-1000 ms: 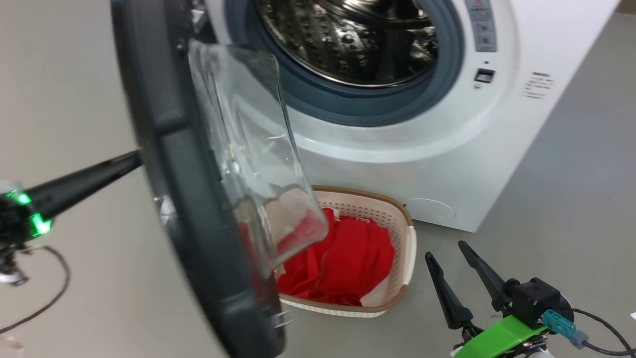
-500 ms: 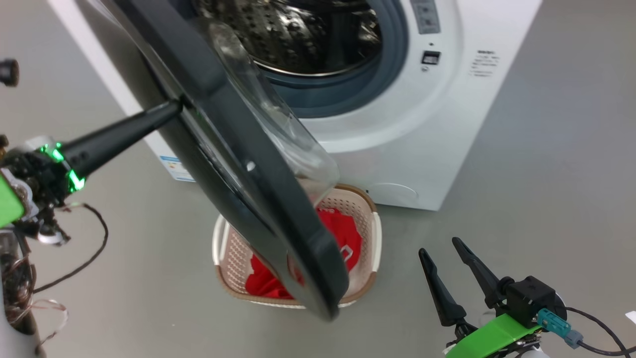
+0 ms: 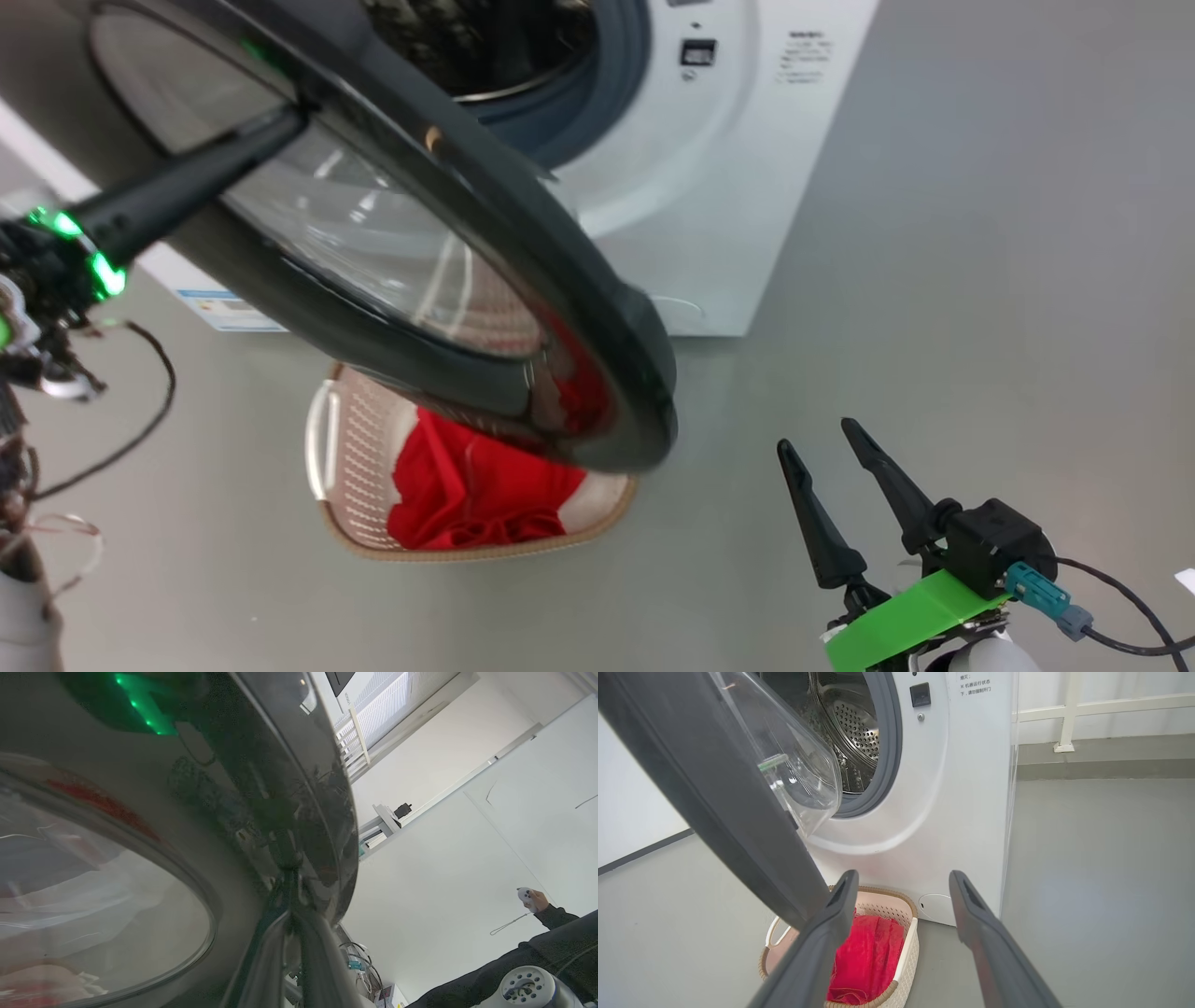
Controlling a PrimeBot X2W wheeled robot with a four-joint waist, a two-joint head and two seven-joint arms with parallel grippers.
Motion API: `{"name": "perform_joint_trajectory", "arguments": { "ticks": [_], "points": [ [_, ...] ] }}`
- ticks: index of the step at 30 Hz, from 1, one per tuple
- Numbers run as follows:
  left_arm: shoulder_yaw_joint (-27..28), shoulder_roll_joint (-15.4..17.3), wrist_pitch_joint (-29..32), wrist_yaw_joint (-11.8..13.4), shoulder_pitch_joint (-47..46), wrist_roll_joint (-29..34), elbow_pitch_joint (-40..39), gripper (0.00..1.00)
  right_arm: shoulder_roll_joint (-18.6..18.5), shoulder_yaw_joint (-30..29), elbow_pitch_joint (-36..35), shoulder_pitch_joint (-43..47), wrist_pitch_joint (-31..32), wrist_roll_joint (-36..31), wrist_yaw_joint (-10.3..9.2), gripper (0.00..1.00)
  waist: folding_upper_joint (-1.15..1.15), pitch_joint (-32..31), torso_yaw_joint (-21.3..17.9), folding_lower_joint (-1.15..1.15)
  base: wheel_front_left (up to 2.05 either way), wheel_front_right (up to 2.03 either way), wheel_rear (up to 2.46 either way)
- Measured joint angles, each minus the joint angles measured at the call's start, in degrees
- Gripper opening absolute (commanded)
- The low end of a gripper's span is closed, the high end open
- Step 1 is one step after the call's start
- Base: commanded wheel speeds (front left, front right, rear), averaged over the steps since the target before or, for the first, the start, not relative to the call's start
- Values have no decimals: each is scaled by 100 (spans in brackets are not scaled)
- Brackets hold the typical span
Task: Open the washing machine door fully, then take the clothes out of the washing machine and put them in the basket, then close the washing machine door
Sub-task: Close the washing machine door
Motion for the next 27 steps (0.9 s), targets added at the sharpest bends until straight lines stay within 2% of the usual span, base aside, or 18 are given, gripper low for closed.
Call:
{"name": "perform_joint_trajectory", "arguments": {
  "ticks": [14, 27],
  "points": [
    [-115, 286, -503, 0, -463, 82, 257, 0, 18, 18, -165, -214, 0, 113, 0, 100, 0, 477, -666, 0, 0, 0, 0],
    [-210, 575, -1251, 0, -762, 180, 624, 0, 25, 30, -218, -265, 0, 165, 0, 100, 0, 660, -908, 0, 0, 0, 0]
  ]
}}
